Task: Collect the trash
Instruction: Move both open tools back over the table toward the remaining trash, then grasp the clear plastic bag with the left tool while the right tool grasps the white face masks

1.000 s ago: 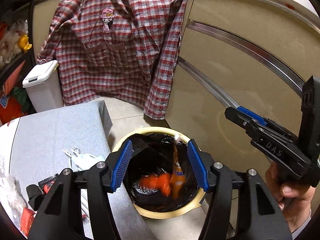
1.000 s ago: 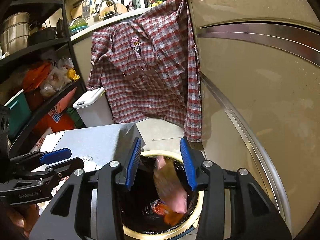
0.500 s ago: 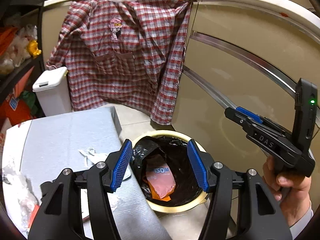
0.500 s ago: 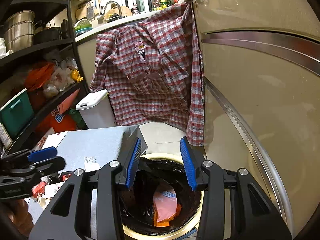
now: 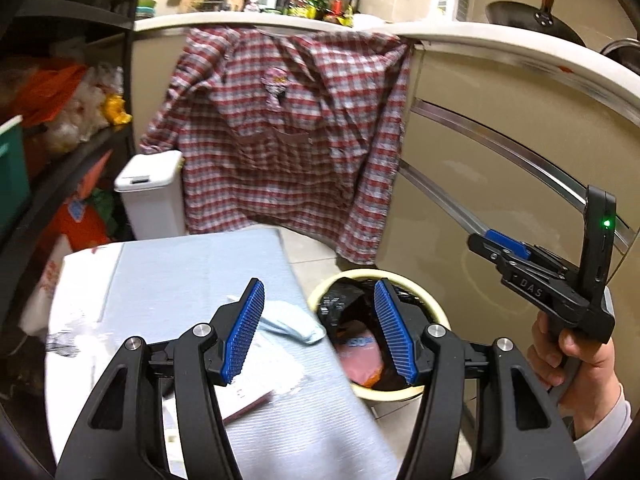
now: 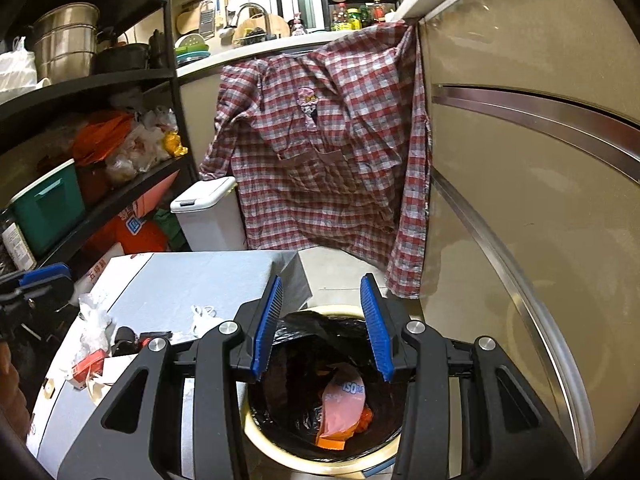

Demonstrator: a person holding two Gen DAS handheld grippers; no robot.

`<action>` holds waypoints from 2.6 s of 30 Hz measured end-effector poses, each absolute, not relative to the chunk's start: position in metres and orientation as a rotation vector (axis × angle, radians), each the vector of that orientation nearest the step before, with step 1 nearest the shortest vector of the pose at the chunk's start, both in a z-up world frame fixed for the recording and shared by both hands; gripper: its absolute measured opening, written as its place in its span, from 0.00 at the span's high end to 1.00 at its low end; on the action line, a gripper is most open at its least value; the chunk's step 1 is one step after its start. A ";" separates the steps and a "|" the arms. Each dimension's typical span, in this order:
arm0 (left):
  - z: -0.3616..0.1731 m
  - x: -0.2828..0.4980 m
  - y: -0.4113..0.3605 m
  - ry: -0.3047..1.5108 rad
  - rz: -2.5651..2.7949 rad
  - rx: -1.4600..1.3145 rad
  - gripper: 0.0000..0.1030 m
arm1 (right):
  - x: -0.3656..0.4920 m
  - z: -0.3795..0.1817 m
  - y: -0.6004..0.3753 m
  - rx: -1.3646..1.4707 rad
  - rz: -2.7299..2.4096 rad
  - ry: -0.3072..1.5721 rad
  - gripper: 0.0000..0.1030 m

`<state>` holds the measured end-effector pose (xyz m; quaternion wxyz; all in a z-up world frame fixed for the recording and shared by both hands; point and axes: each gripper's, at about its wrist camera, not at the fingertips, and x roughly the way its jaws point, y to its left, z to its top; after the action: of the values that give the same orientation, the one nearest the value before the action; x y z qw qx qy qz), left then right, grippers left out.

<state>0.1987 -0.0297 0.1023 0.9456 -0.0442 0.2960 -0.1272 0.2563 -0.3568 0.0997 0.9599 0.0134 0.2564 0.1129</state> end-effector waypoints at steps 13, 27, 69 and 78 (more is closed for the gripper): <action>0.105 0.183 0.079 0.593 -0.107 -0.093 0.45 | 0.246 0.091 -0.304 -0.018 0.329 0.543 0.73; 0.029 0.208 0.173 0.688 0.043 -0.195 0.45 | 0.274 0.055 -0.247 -0.064 0.414 0.624 0.82; -0.068 0.243 0.171 0.953 -0.038 -0.226 0.36 | 0.349 -0.064 -0.189 -0.195 0.394 0.932 0.73; -0.067 0.248 0.157 0.947 -0.067 -0.186 0.50 | 0.342 -0.047 -0.197 -0.162 0.415 0.901 0.89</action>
<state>0.2479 0.1573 -0.0671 0.8853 -0.0896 0.4552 -0.0320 0.3420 -0.1973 -0.0468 0.8764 -0.0775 0.4316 0.1988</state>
